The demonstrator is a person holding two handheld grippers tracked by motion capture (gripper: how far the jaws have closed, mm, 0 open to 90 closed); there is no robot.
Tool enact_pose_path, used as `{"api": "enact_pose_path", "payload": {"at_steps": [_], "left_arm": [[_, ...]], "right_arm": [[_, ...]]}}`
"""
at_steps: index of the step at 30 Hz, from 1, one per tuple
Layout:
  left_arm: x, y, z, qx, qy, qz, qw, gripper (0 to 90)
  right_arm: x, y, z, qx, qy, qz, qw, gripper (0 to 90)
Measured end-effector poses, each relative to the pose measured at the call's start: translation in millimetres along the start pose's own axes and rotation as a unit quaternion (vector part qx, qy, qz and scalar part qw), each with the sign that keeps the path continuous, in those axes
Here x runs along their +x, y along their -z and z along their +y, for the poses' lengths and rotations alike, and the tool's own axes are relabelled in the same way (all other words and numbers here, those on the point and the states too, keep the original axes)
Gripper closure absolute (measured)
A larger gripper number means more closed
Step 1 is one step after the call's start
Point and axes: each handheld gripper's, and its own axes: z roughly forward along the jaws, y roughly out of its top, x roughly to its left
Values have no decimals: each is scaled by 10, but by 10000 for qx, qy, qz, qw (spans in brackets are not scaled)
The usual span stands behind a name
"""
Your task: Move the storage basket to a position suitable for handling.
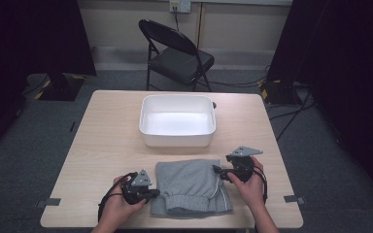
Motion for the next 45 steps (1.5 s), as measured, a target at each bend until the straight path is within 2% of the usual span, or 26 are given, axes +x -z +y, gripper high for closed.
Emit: {"api": "enact_pose_path", "payload": {"at_steps": [8,14,17,20,24,26,29,32,38,42,45], "left_arm": [[28,36,-20,59,147,1,9999,897],[43,56,-34,86,216,-16,9997,899],[61,69,-48,70,248,15,9997,899],[79,87,-41,163,214,36,9996,899],[122,124,-60,204,220,159,9994,899],[166,155,-81,222,292,192,9991,899],[232,200,-113,214,369,271,9987,899],[285,234,-137,218,444,325,9982,899],[351,267,-172,195,589,295,9976,899],[344,257,-169,193,523,309,9980,898],[336,273,-152,66,496,310,9983,894]], "right_arm": [[28,-107,-77,243,25,44,9997,286],[0,-127,-129,230,-172,75,9996,289],[20,-153,-134,254,-182,144,9994,326],[43,-175,-113,284,-174,158,9993,330],[77,-230,-91,268,-245,187,9992,327],[103,-267,-73,242,-267,205,9991,324],[156,-330,-35,212,-241,219,9992,319],[214,-389,16,201,-102,173,9996,319],[255,-465,57,152,-54,153,9998,309],[246,-452,42,112,-50,170,9998,309],[241,-435,43,112,-80,189,9997,305]]}}
